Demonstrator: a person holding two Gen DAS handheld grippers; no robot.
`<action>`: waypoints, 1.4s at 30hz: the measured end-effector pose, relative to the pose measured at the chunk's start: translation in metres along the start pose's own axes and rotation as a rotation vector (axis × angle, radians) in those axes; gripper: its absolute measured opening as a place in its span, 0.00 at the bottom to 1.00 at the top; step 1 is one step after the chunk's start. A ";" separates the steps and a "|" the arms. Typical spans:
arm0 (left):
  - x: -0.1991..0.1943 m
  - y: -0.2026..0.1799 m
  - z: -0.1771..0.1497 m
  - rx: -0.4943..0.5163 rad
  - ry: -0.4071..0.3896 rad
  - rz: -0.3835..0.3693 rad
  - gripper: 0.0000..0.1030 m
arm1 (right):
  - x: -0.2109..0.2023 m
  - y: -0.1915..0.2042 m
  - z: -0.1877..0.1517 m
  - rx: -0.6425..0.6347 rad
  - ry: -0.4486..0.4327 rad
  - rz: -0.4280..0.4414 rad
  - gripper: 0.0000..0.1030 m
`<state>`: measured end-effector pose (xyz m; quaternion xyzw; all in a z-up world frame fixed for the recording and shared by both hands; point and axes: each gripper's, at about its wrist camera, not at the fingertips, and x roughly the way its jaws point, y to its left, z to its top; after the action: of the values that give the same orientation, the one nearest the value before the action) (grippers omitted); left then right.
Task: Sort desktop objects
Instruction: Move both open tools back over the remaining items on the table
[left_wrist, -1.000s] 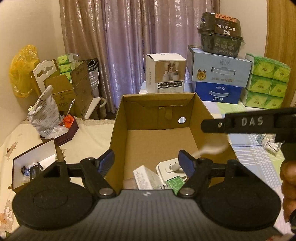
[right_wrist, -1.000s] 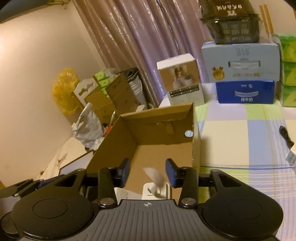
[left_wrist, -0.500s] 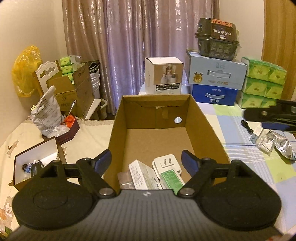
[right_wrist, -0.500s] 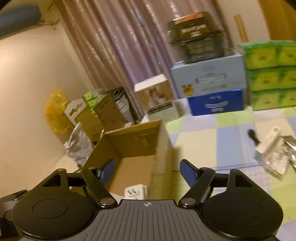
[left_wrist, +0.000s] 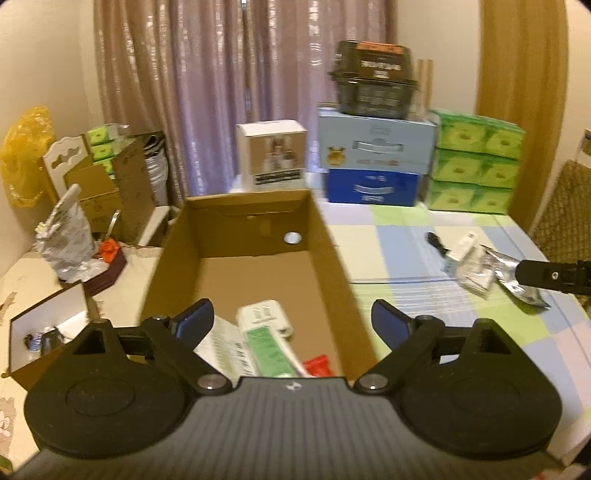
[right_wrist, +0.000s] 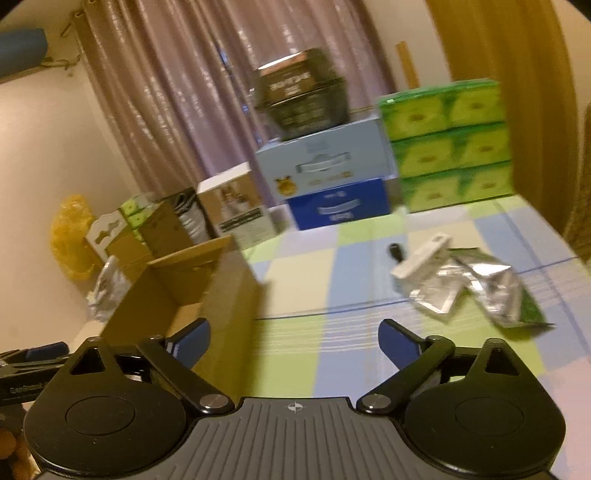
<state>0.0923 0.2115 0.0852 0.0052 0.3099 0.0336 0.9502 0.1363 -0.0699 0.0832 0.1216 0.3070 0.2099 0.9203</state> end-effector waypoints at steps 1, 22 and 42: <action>-0.001 -0.007 -0.001 0.006 -0.001 -0.009 0.91 | -0.005 -0.004 0.000 -0.003 -0.006 -0.010 0.95; 0.012 -0.130 -0.012 0.169 -0.005 -0.195 0.99 | -0.071 -0.109 -0.007 0.055 -0.072 -0.218 0.98; 0.091 -0.209 0.000 0.264 0.071 -0.358 0.99 | -0.052 -0.181 0.013 0.003 0.017 -0.281 0.98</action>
<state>0.1778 0.0094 0.0251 0.0732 0.3409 -0.1765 0.9205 0.1636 -0.2545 0.0562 0.0769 0.3290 0.0796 0.9378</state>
